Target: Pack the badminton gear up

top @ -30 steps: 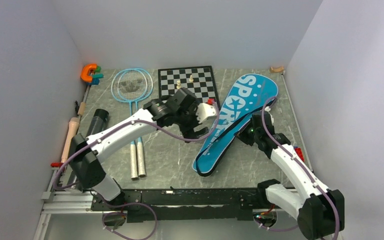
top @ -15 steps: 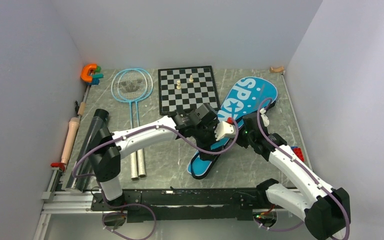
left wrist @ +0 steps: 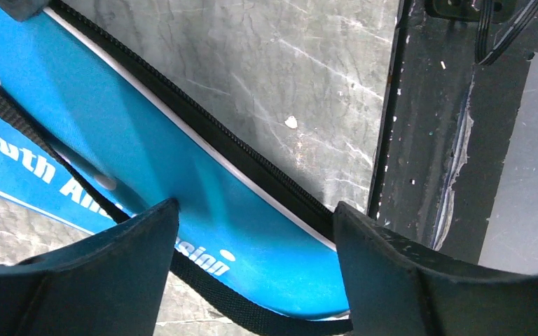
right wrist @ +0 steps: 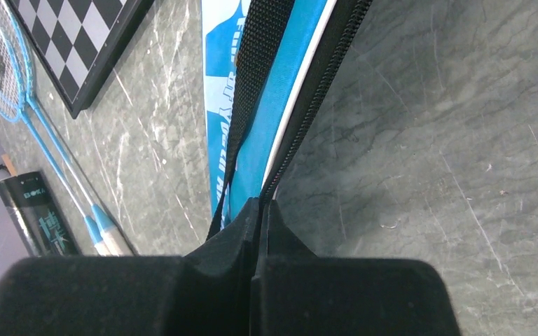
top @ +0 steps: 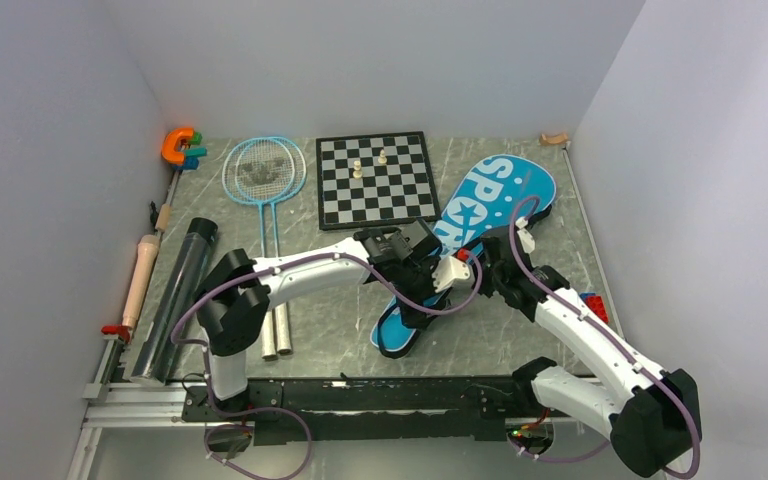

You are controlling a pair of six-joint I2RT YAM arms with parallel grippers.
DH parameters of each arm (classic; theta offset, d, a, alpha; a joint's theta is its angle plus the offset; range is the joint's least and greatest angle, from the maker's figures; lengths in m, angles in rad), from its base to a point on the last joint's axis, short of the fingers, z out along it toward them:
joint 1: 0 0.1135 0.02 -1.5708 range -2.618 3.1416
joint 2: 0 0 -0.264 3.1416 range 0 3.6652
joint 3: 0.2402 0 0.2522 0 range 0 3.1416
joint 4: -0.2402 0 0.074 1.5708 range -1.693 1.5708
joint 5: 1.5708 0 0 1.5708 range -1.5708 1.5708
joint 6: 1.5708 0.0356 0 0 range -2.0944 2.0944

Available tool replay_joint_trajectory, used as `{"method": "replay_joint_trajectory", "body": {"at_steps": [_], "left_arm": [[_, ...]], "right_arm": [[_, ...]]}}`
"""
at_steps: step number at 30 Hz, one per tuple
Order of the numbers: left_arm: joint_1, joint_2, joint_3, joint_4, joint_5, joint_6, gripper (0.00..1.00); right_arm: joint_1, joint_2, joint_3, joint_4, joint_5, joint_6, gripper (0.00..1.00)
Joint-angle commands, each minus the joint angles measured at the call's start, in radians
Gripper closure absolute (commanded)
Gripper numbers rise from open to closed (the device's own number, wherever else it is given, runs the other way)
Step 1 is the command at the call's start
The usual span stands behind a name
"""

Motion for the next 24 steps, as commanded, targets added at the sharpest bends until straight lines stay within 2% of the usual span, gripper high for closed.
{"method": "replay_joint_trajectory", "body": {"at_steps": [1,7,12,15,16,18,21,23,24], "left_arm": [[-0.006,0.020,0.011,0.018,-0.025,0.015,0.23],[-0.004,-0.001,-0.026,0.019,-0.047,0.032,0.58],[-0.004,-0.006,-0.047,0.030,-0.064,0.036,0.76],[-0.005,0.003,-0.039,0.027,-0.088,0.034,1.00],[-0.005,0.006,-0.035,0.024,-0.095,0.034,1.00],[-0.004,0.003,-0.033,0.025,-0.110,0.036,1.00],[-0.004,-0.012,-0.027,0.018,-0.107,0.039,1.00],[-0.004,-0.029,-0.024,0.012,-0.102,0.040,1.00],[-0.003,-0.038,-0.024,0.012,-0.097,0.040,1.00]], "right_arm": [[0.015,0.006,0.034,0.054,0.001,0.018,1.00],[0.024,-0.018,0.021,0.041,0.003,0.016,1.00],[0.028,-0.037,0.003,0.032,-0.006,0.022,1.00],[0.034,-0.042,-0.005,0.026,-0.013,0.022,1.00],[0.035,-0.046,-0.008,0.022,-0.014,0.022,0.99],[0.036,-0.053,-0.017,0.011,-0.016,0.018,0.89],[0.036,-0.061,-0.028,-0.025,-0.012,0.012,0.53],[0.036,-0.074,-0.035,-0.053,-0.006,0.008,0.37],[0.036,-0.081,-0.041,-0.063,-0.006,0.007,0.32]]}}
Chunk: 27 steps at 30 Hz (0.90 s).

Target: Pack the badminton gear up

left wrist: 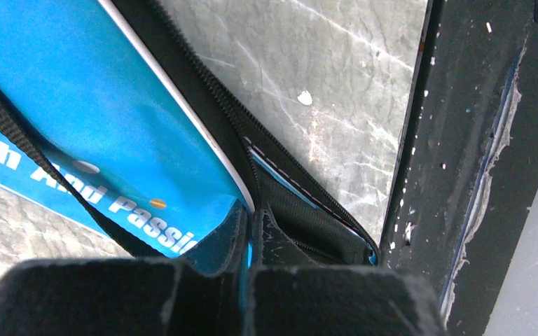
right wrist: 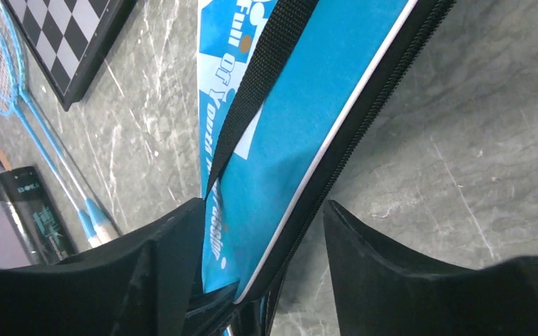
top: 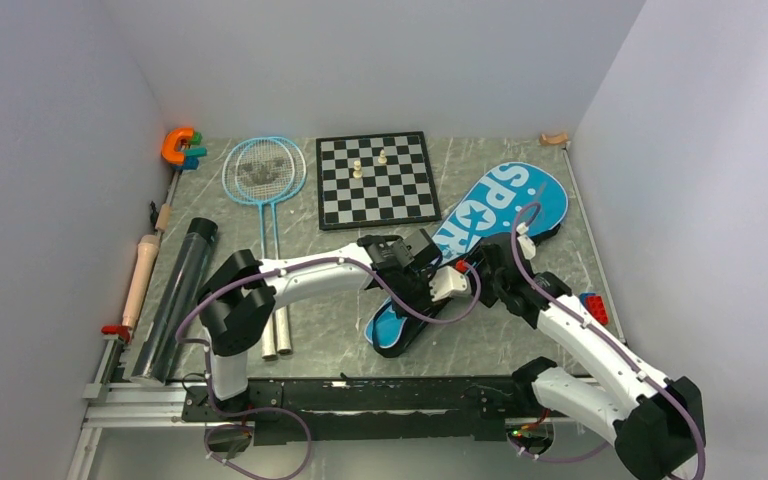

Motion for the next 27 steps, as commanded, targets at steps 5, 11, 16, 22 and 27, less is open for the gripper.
{"method": "replay_joint_trajectory", "body": {"at_steps": [5,11,16,22,27], "left_arm": [[0.011,-0.084,0.031,-0.001,0.019,-0.015,1.00],[0.017,-0.091,0.036,-0.020,0.056,0.000,1.00],[0.037,-0.078,0.053,-0.027,0.104,-0.030,1.00],[0.180,-0.040,0.132,-0.051,0.321,-0.122,1.00],[0.212,-0.030,0.147,-0.050,0.361,-0.141,1.00]], "right_arm": [[0.012,-0.091,-0.020,-0.079,-0.023,-0.001,0.23],[0.012,-0.122,0.008,-0.109,-0.089,0.032,0.20],[0.013,-0.188,-0.062,0.010,-0.207,0.110,0.21],[0.015,-0.312,-0.101,-0.003,-0.182,0.010,0.31],[0.017,-0.377,-0.143,0.058,-0.208,-0.022,0.37]]}}
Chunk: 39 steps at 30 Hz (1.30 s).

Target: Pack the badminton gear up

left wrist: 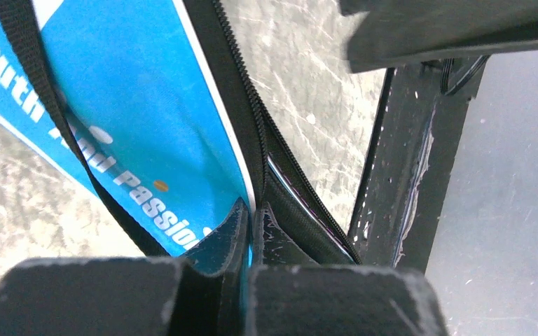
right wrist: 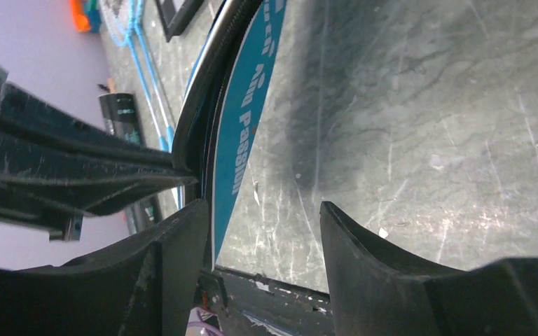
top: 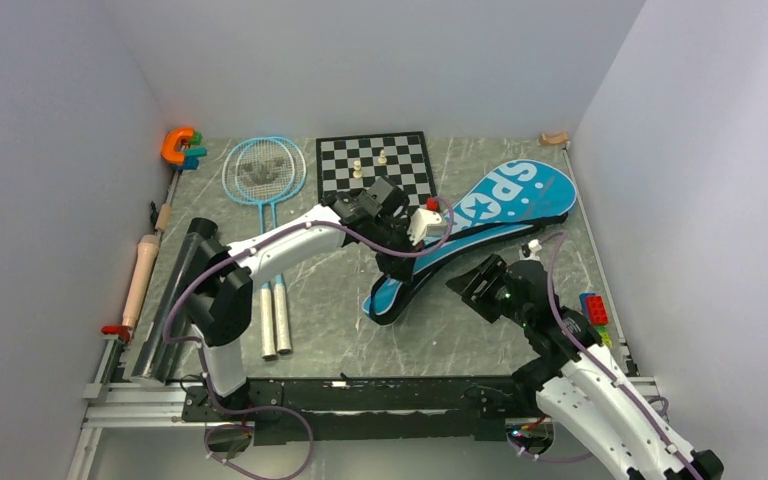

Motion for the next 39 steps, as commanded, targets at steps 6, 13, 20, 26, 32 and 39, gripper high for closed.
{"method": "replay_joint_trajectory", "body": {"at_steps": [6,13,20,26,32,39], "left_arm": [[0.004,0.021,0.042,0.021,0.122,-0.043,1.00],[0.003,0.021,0.041,0.020,0.124,-0.046,1.00],[0.004,0.012,0.035,0.017,0.126,-0.038,1.00],[0.003,-0.001,0.036,0.013,0.145,-0.035,1.00],[0.009,-0.026,0.038,0.005,0.176,-0.032,1.00],[0.071,-0.052,0.014,0.041,0.200,-0.082,1.00]], "right_arm": [[0.057,0.104,0.027,0.157,-0.038,-0.075,0.40],[0.131,0.220,0.049,0.230,0.011,-0.062,0.42],[0.146,0.272,0.038,0.276,0.062,-0.037,0.44],[0.146,0.291,0.022,0.292,0.120,-0.018,0.56],[0.147,0.293,0.016,0.254,0.229,-0.009,0.78],[0.146,0.194,-0.040,0.119,0.284,0.017,1.00]]}}
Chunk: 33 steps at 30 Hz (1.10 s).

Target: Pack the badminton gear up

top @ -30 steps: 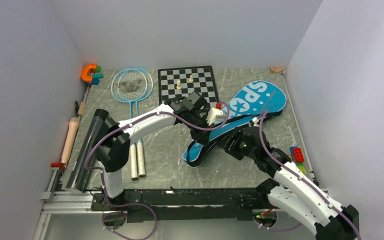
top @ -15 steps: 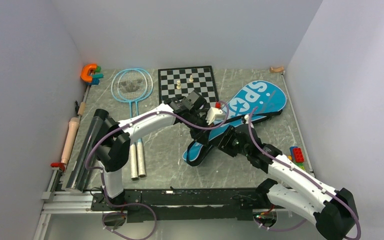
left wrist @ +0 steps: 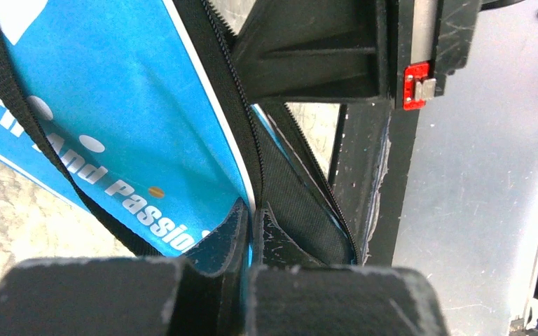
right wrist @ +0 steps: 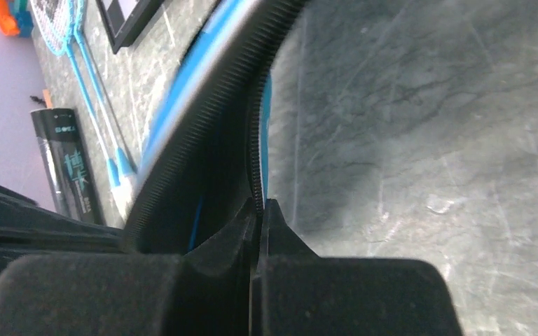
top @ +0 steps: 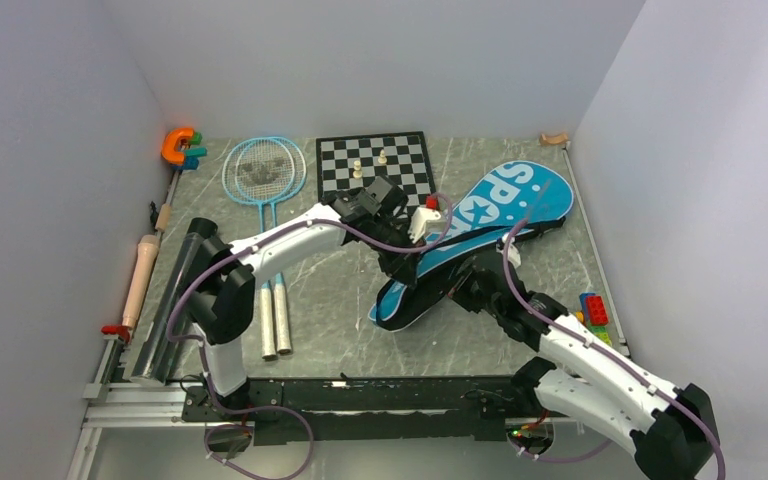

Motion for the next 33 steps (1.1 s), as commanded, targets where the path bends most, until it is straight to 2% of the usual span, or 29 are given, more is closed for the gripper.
{"method": "replay_joint_trajectory", "body": {"at_steps": [1,9,10,11,12,13,19,21,23,27,33], "left_arm": [[0.059,-0.075,0.007,0.038,0.081,-0.051,1.00],[0.127,-0.092,-0.016,0.077,0.145,-0.103,1.00],[0.126,-0.093,-0.022,0.080,0.154,-0.105,1.00],[0.126,-0.095,-0.028,0.085,0.160,-0.106,1.00],[0.126,-0.098,-0.033,0.087,0.164,-0.107,1.00],[0.126,-0.099,-0.037,0.088,0.166,-0.105,1.00],[0.127,-0.109,-0.058,0.098,0.186,-0.108,1.00],[0.127,-0.110,-0.062,0.098,0.190,-0.108,1.00],[0.127,-0.111,-0.067,0.100,0.193,-0.108,1.00],[0.126,-0.114,-0.071,0.100,0.195,-0.107,1.00],[0.126,-0.124,-0.075,0.094,0.197,-0.099,1.00]], "right_arm": [[-0.002,-0.090,-0.052,-0.120,0.097,0.029,1.00],[-0.002,-0.266,-0.154,-0.321,0.071,0.103,1.00],[-0.003,-0.276,-0.150,-0.339,0.067,0.104,0.97],[-0.002,-0.282,-0.140,-0.358,0.072,0.100,0.89],[-0.003,-0.285,-0.117,-0.380,0.077,0.096,0.78],[-0.003,-0.283,-0.093,-0.400,0.082,0.087,0.70],[-0.007,-0.236,0.093,-0.555,0.144,0.065,0.61],[-0.007,-0.225,0.135,-0.600,0.146,0.079,0.55],[-0.010,-0.236,0.179,-0.586,0.152,0.080,0.46],[-0.020,-0.210,0.253,-0.491,0.158,0.077,0.34],[-0.088,-0.075,0.238,-0.311,0.064,0.099,0.25]]}}
